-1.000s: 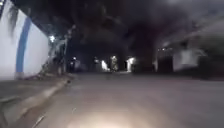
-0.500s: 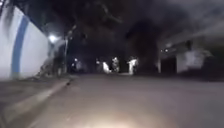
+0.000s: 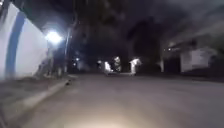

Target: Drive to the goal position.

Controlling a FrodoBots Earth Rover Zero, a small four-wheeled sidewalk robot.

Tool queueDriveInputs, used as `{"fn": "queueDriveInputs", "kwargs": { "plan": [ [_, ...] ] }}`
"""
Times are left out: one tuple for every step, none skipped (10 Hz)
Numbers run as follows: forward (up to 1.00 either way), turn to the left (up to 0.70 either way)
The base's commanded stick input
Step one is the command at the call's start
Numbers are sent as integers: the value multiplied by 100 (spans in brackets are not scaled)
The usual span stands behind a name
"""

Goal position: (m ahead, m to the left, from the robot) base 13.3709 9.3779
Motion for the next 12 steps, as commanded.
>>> {"fn": "queueDriveInputs", "kwargs": {
  "plan": [
    [70,0],
    [70,0],
    [70,0],
    [70,0],
    [70,0],
    [70,0],
    [70,0],
    [70,0],
    [70,0],
    [70,-10],
    [70,-35],
    [70,-35]
  ]
}}
